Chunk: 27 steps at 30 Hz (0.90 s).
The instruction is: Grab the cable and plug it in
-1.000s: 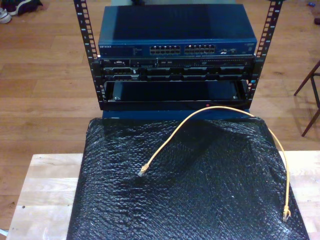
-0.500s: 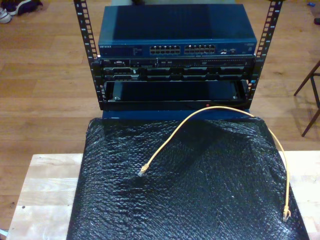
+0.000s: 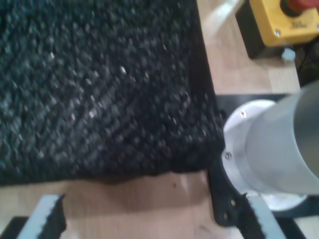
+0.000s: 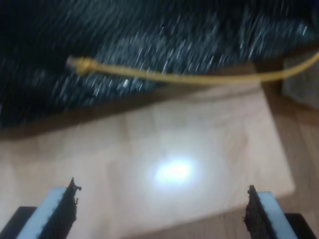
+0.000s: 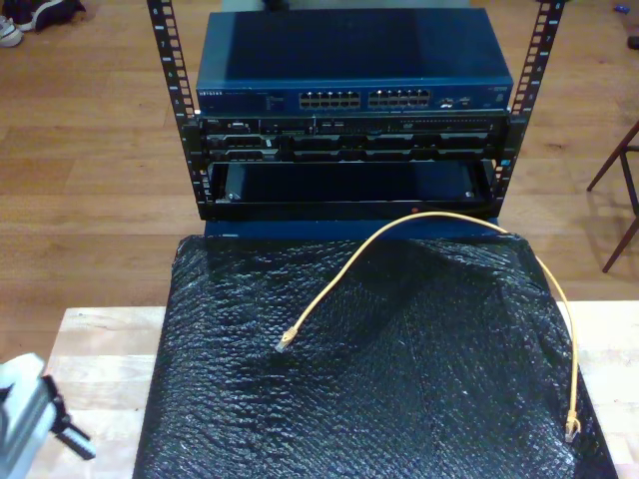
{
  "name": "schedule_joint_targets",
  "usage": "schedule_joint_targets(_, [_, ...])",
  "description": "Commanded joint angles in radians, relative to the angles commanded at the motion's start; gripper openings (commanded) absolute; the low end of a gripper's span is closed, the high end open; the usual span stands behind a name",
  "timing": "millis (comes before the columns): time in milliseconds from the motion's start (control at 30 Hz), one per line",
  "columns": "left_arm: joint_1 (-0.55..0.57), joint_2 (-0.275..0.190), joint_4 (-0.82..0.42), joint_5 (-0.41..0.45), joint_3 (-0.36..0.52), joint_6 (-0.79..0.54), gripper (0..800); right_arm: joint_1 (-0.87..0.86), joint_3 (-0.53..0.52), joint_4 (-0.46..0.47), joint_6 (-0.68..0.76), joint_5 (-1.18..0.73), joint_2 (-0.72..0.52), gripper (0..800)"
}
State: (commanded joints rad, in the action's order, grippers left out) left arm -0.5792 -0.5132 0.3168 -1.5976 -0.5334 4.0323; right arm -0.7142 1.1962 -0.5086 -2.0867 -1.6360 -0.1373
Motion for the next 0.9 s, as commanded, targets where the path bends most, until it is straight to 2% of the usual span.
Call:
schedule_joint_targets(300, [0.021,0.018,0.051,0.037,0.003,0.043,800,0.172,0.043,-0.002,0.083,0.006,0.014,797])
schedule_joint_targets(467, [0.028,0.018,0.058,0.046,0.000,0.081,800,0.265,0.124,0.000,0.144,0.006,0.066,797])
schedule_joint_targets(633, [0.078,0.018,0.080,0.064,0.005,0.124,800,0.359,0.189,0.002,0.190,0.031,0.118,797])
schedule_joint_targets(767, [0.110,0.020,0.080,0.110,0.018,0.164,800,0.445,0.196,0.002,0.224,0.086,0.143,797])
schedule_joint_targets(900, [0.157,0.018,0.080,0.118,0.025,0.204,800,0.523,0.198,0.002,0.244,0.121,0.153,797])
